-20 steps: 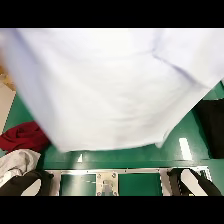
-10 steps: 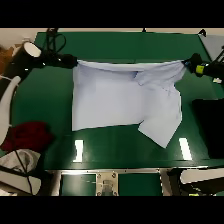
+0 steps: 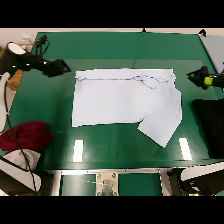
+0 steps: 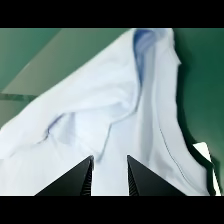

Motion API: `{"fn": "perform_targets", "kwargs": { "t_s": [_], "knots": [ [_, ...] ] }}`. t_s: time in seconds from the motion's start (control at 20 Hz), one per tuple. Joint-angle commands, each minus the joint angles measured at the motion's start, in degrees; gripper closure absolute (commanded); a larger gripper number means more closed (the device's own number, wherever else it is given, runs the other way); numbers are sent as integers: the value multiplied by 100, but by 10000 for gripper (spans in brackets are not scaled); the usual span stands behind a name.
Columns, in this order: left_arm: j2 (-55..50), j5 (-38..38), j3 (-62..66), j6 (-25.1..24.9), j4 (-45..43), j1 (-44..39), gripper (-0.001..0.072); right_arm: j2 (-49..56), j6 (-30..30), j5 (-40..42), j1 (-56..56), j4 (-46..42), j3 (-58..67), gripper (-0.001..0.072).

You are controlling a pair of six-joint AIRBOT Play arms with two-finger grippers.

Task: Fold the shirts.

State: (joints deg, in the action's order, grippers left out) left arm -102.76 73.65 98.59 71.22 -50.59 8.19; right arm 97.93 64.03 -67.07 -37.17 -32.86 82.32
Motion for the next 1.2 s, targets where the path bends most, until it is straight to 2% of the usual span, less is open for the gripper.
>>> {"fn": "perform_targets", "kwargs": {
  "t_s": [0.0,0.1,0.25,0.45,0.55,0.65,0.7,0.75,0.8,0.85,0.9,1.15],
  "knots": [
    [111,2052,-470,629,-192,540,48,-675,142,-802,-817,-859,-726,459],
    [514,1784,-1539,490,-304,560,49,-1165,66,-678,-1252,-1248,-1432,444],
    [1045,1093,-3141,286,-299,555,49,-1447,-131,-640,-1805,-1329,-2208,438],
    [1185,243,-4291,20,164,210,49,-1445,-221,-446,-1893,-1320,-2817,435],
    [1185,-328,-4570,-120,625,-256,49,-1440,-240,-284,-1753,-1320,-3049,404],
    [1180,-671,-4610,-133,723,-664,64,-1432,-240,-142,-1578,-1322,-3226,322],
    [1180,-728,-4577,-195,730,-758,276,-1427,-251,-114,-1491,-1322,-3303,299],
    [1182,-730,-4542,-275,743,-772,455,-1408,-262,-107,-1401,-1322,-3351,288],
    [1182,-710,-4500,-280,726,-761,568,-1355,-262,-107,-1294,-1322,-3366,280],
    [1187,-695,-4483,-284,721,-761,594,-1290,-262,-105,-1182,-1322,-3366,280],
    [1185,-669,-4485,-302,719,-761,668,-1211,-262,-105,-1056,-1322,-3366,280],
    [1185,-675,-4485,-385,592,-761,683,-697,-260,-85,-542,-1322,-3364,280]
  ]
}}
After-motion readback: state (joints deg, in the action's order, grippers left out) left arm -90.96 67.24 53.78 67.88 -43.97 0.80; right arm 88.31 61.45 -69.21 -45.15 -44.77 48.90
